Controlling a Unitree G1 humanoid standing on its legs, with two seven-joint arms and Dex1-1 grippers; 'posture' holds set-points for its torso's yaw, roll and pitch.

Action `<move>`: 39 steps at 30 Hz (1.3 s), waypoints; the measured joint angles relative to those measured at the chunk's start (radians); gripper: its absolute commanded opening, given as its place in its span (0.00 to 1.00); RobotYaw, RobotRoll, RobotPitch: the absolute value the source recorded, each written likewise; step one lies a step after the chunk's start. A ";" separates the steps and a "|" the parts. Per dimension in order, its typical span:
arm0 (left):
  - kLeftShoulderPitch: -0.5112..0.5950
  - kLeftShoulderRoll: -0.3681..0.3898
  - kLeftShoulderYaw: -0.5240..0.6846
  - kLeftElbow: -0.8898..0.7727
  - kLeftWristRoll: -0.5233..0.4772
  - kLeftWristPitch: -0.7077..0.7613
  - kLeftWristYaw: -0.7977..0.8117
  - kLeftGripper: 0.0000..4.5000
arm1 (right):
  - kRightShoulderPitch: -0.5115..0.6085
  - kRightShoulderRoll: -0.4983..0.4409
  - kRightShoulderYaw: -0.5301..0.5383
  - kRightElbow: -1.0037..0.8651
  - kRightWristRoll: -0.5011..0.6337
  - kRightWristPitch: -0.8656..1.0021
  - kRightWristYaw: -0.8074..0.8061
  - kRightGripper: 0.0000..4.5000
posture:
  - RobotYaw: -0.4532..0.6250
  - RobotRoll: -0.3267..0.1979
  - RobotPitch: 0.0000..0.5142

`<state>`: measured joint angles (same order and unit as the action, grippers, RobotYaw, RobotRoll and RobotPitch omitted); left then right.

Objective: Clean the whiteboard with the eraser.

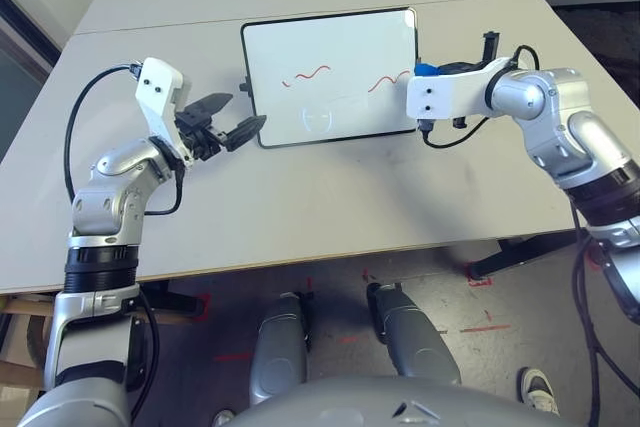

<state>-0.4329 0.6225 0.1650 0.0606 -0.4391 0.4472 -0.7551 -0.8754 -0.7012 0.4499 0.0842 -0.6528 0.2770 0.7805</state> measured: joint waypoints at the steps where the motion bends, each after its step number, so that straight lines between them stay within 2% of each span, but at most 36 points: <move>1: 0.000 -0.001 0.000 0.000 0.000 0.000 -0.001 1.00 | -0.004 0.009 0.000 0.005 -0.003 -0.002 0.001 0.07 | 0.27 0.62 0.31; 17: 0.015 -0.004 0.000 -0.004 0.001 -0.001 -0.001 1.00 | -0.074 0.064 0.003 0.218 -0.068 -0.133 -0.032 0.06 | 0.30 0.62 0.32; 39: 0.045 -0.003 0.013 -0.041 0.001 0.005 0.010 1.00 | -0.098 0.128 0.007 0.344 -0.103 -0.210 -0.085 0.06 | 0.31 0.62 0.32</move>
<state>-0.3876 0.6193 0.1783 0.0194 -0.4385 0.4522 -0.7452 -0.9738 -0.5735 0.4573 0.4285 -0.7562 0.0667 0.6951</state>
